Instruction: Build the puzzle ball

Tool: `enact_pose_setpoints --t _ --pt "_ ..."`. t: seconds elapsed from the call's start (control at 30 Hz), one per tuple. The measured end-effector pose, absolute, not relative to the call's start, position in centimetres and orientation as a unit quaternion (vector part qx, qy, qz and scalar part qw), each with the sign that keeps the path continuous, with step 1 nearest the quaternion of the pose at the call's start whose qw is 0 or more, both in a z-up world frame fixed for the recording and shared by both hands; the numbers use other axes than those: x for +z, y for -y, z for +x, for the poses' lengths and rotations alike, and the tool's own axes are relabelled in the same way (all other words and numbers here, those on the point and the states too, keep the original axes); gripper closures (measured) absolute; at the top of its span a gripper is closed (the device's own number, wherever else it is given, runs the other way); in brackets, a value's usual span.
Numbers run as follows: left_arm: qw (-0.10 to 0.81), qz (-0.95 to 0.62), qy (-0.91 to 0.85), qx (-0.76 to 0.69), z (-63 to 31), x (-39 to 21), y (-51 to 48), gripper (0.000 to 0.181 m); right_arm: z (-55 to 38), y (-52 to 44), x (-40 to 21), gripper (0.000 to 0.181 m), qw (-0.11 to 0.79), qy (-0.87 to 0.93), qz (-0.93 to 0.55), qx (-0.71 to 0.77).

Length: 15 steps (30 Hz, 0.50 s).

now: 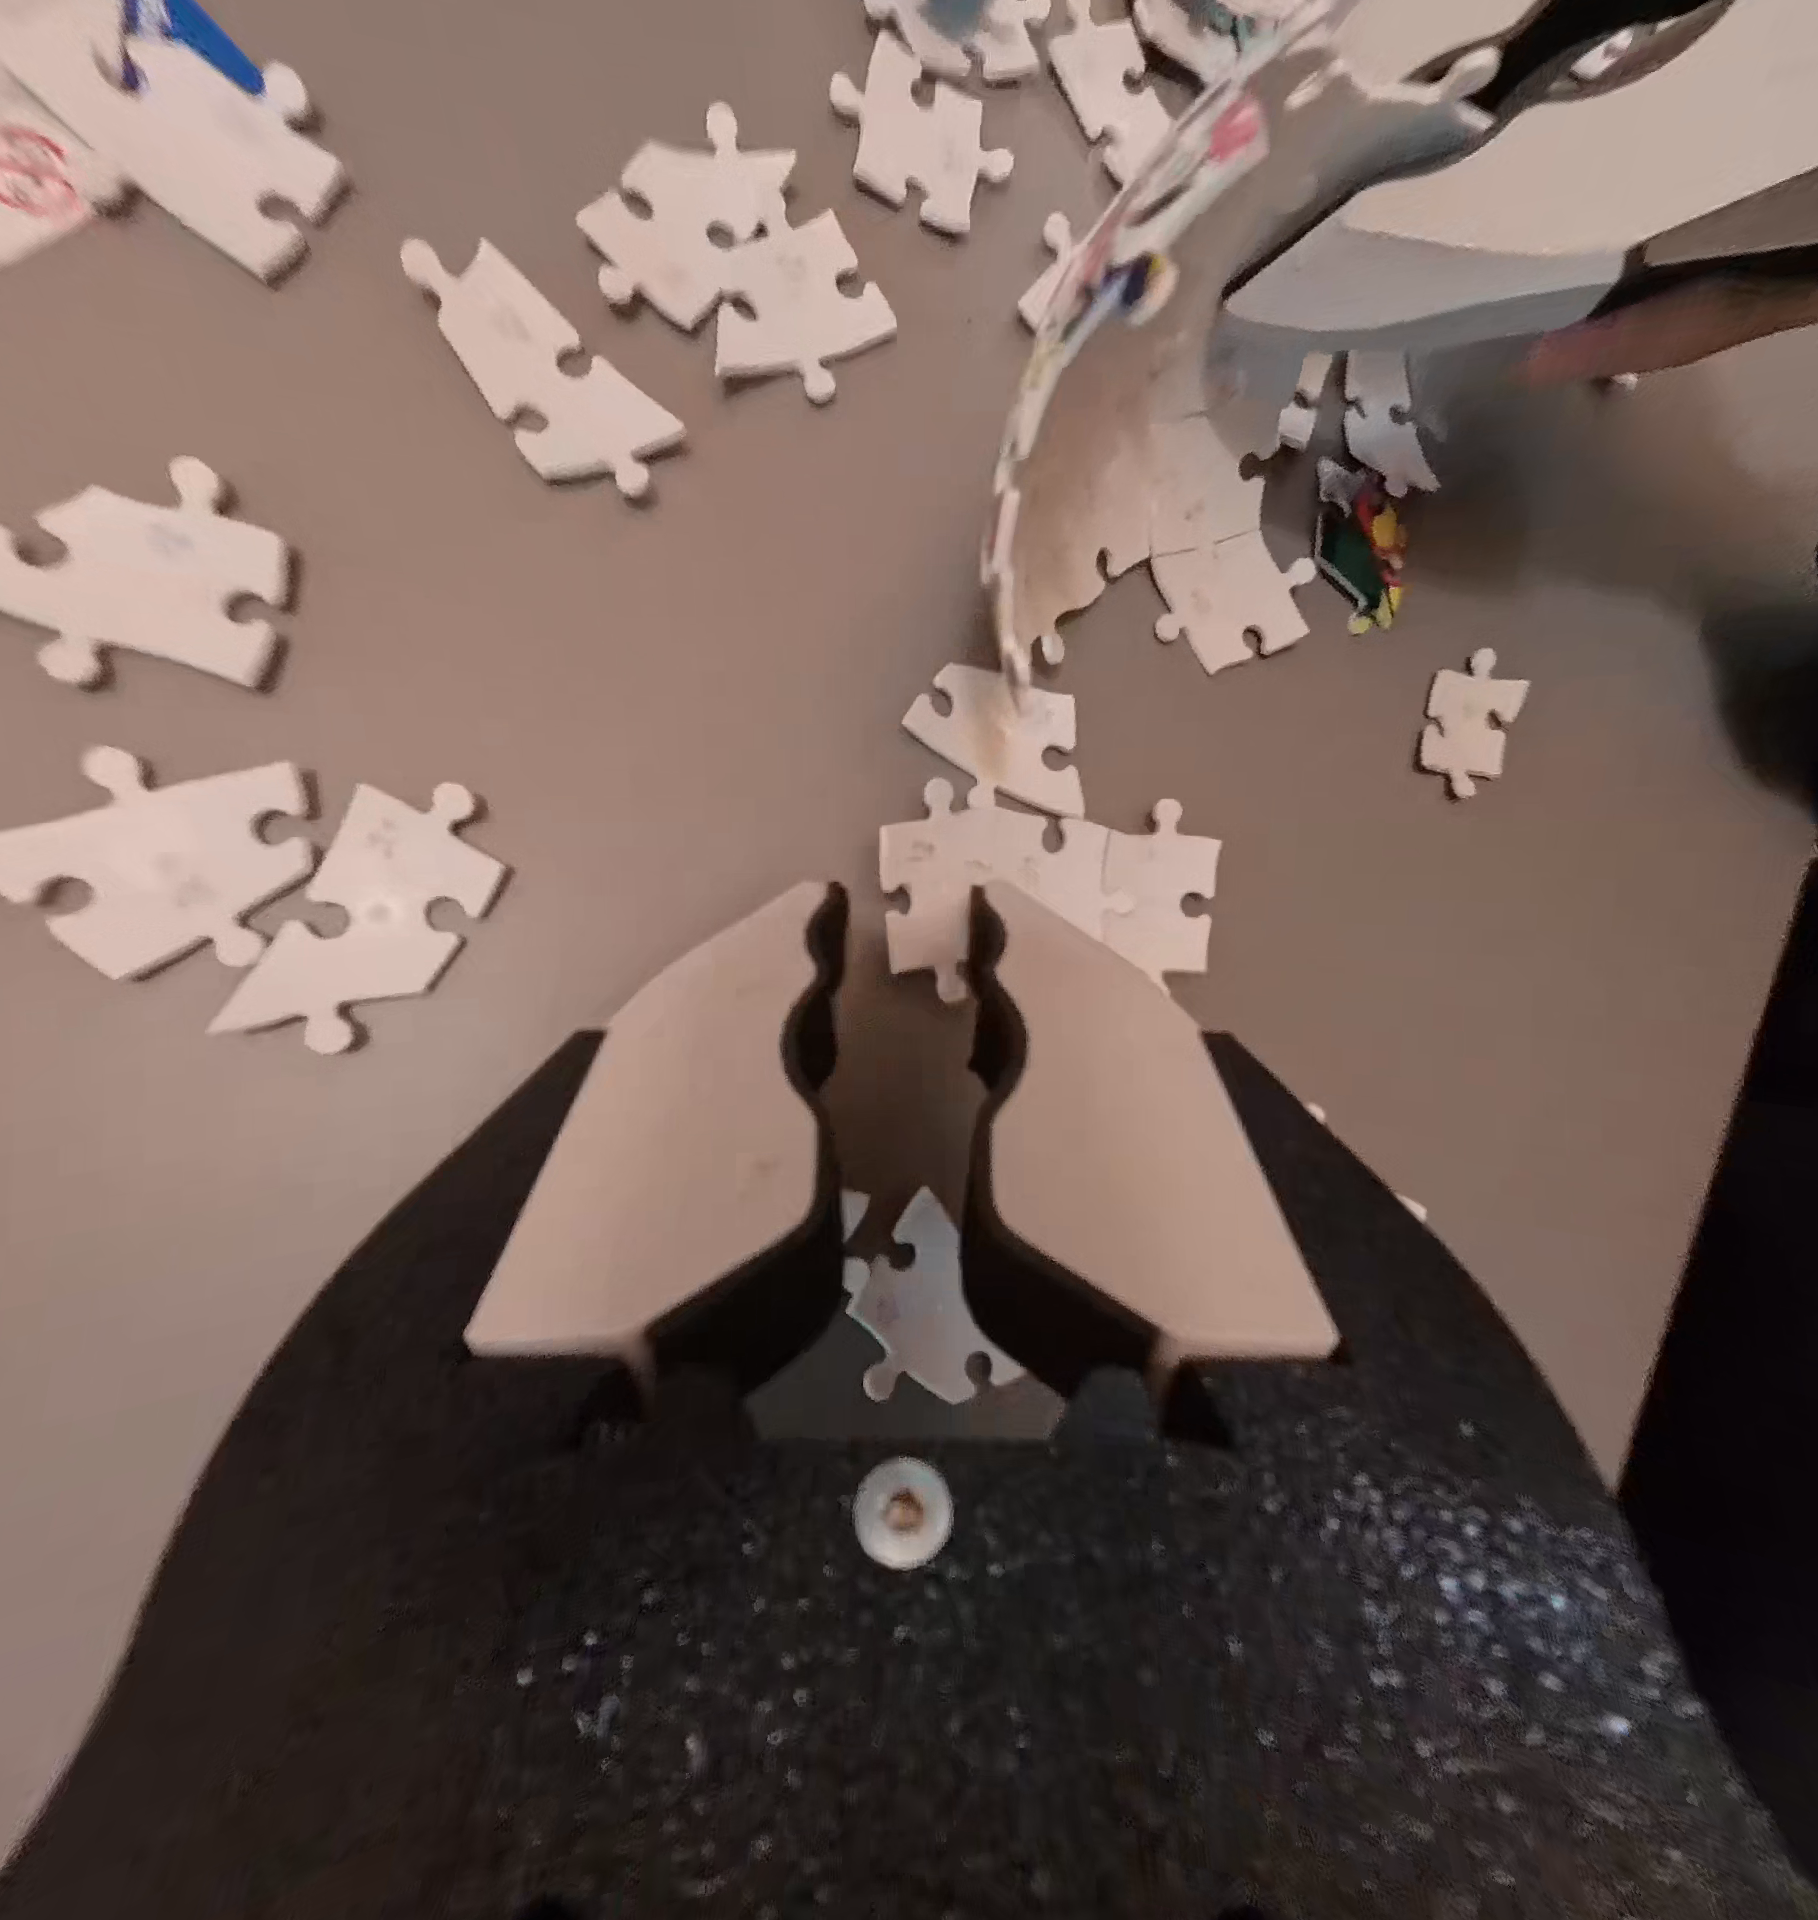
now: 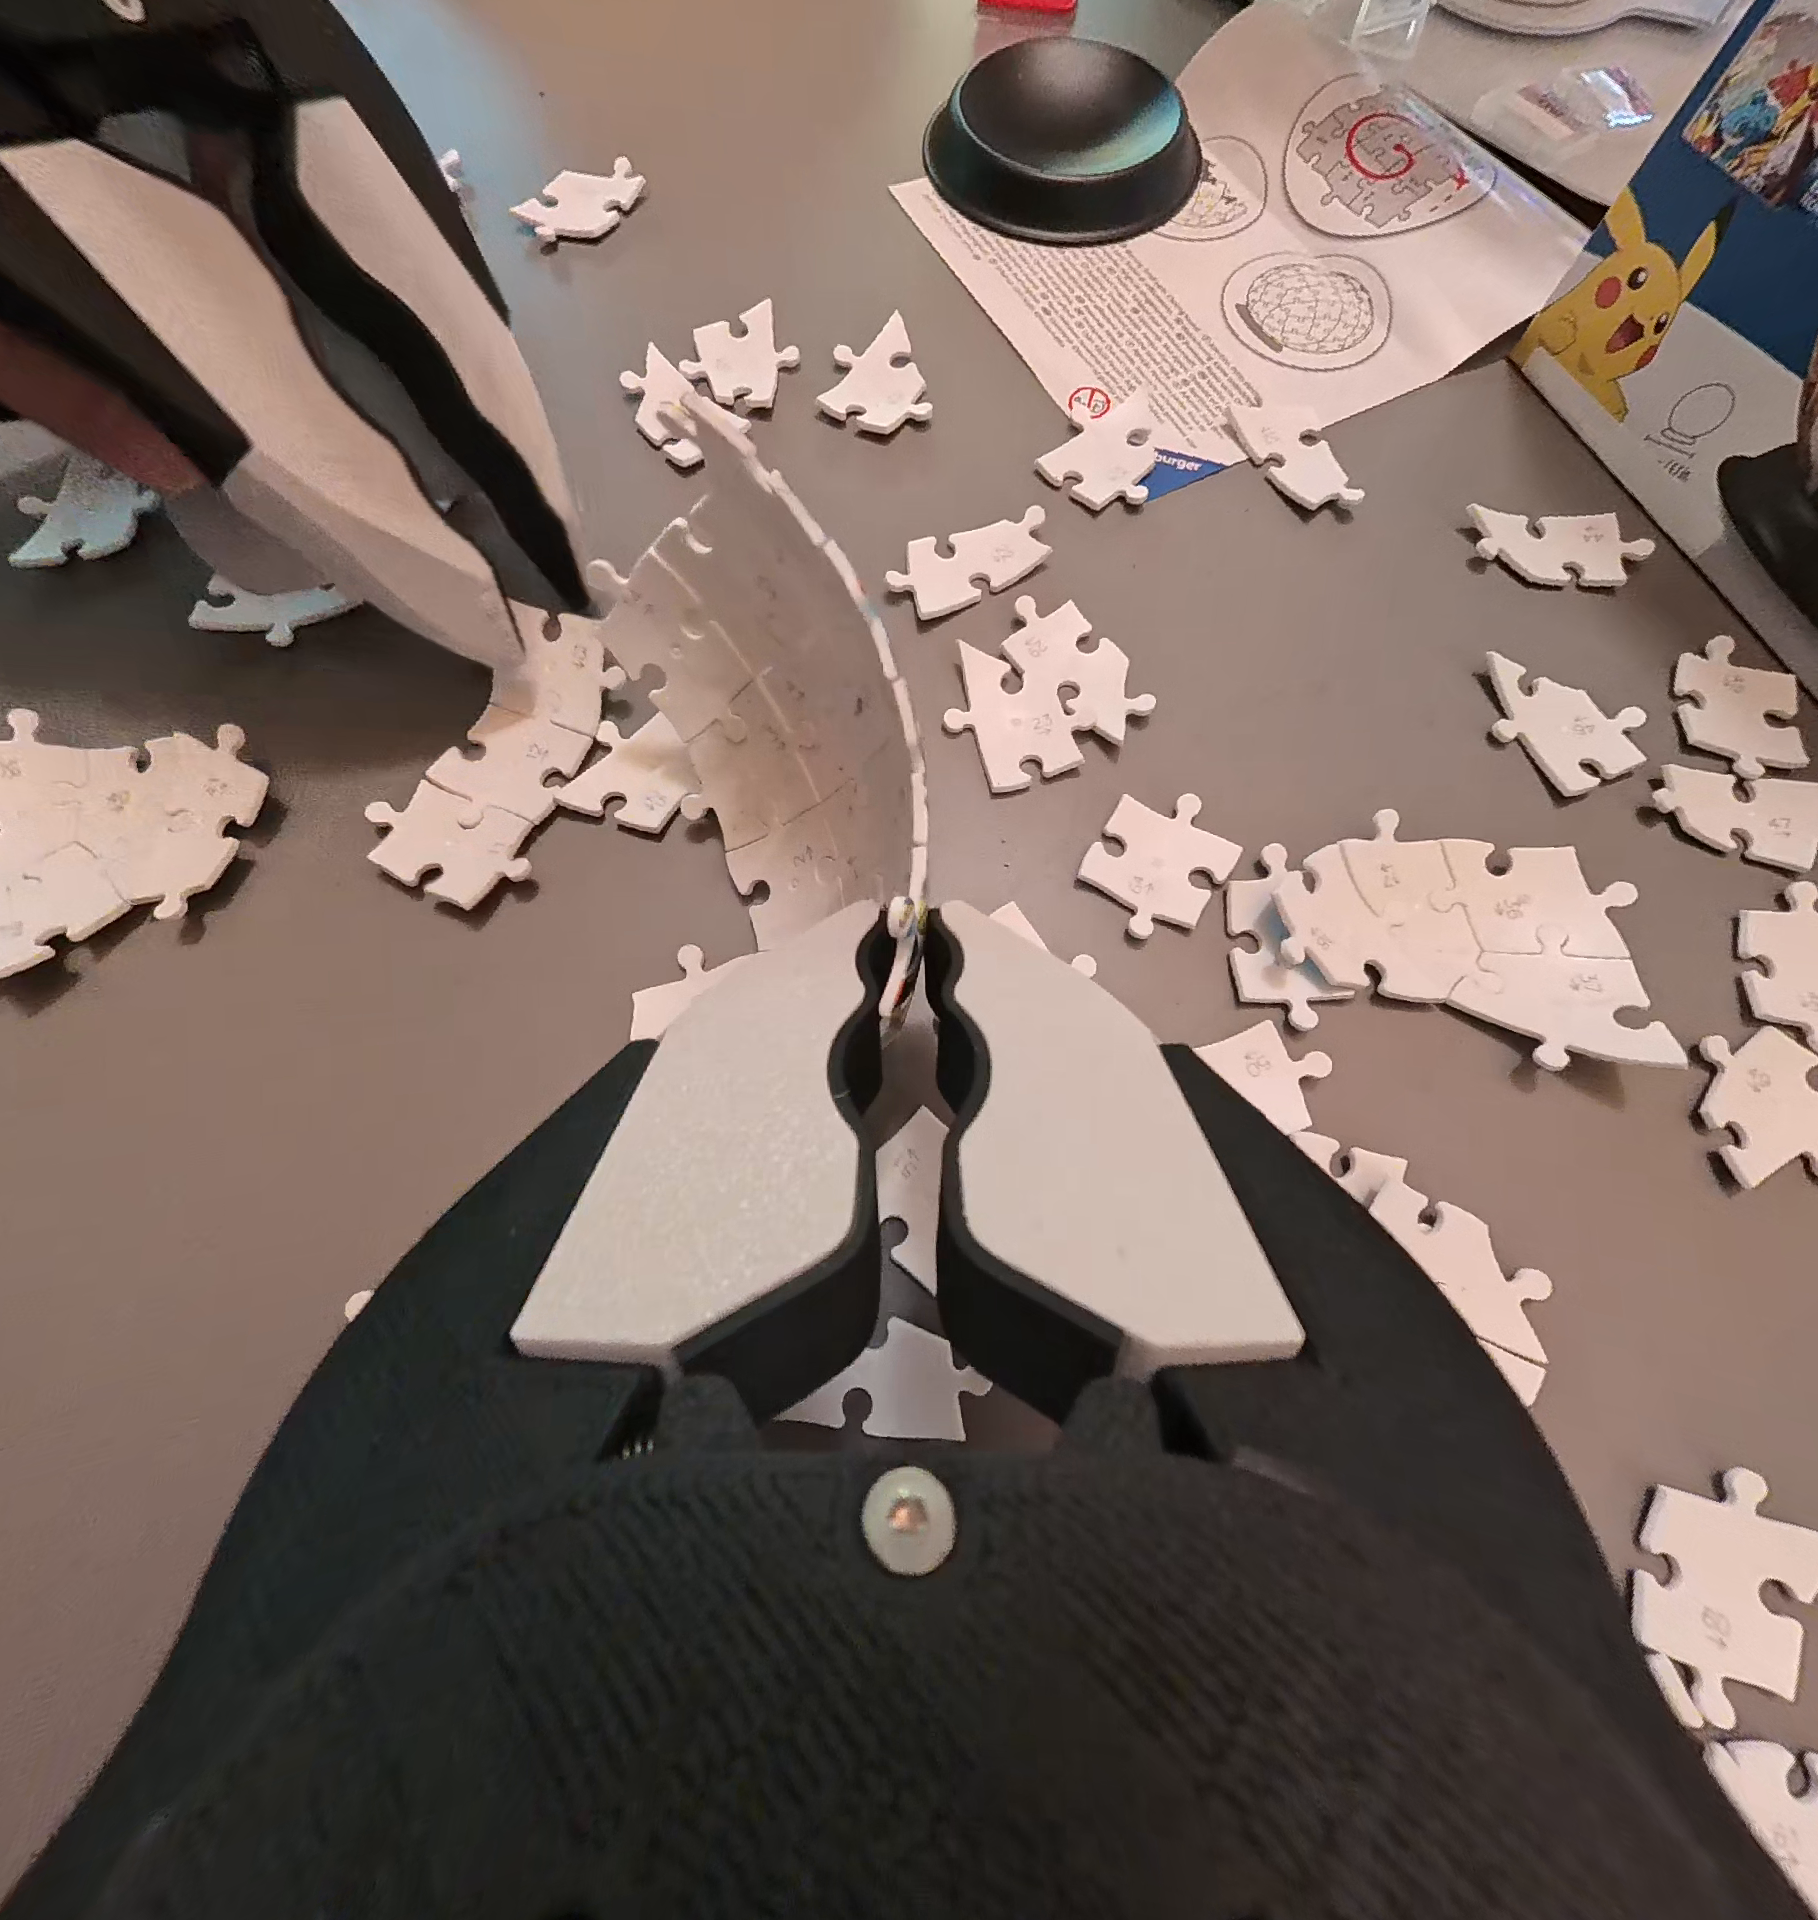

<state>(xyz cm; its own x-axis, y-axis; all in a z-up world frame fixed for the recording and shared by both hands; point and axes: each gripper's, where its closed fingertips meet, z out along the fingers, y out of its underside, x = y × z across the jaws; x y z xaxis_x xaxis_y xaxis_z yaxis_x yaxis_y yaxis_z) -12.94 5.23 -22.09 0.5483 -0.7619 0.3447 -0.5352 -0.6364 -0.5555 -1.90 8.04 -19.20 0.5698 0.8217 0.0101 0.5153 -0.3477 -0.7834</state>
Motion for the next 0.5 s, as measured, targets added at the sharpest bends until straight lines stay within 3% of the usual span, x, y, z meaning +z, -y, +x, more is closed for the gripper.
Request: enact_pose_setpoints --t 0.03,0.3,0.5 --pt "0.186 -0.859 -0.375 -0.294 -13.0 -22.3 -5.0 0.165 -1.9 -8.0 -19.2 0.176 0.387 0.419 -0.797 0.197" --pt "0.175 -0.868 -0.356 -0.298 -13.0 -22.3 -3.7 0.173 -2.4 -8.3 -18.9 0.176 0.403 0.425 -0.79 0.181" --pt "0.226 -0.885 -0.242 -0.328 -12.3 -20.3 -3.3 0.179 -2.6 -8.2 -18.8 0.176 0.41 0.438 -0.785 0.155"
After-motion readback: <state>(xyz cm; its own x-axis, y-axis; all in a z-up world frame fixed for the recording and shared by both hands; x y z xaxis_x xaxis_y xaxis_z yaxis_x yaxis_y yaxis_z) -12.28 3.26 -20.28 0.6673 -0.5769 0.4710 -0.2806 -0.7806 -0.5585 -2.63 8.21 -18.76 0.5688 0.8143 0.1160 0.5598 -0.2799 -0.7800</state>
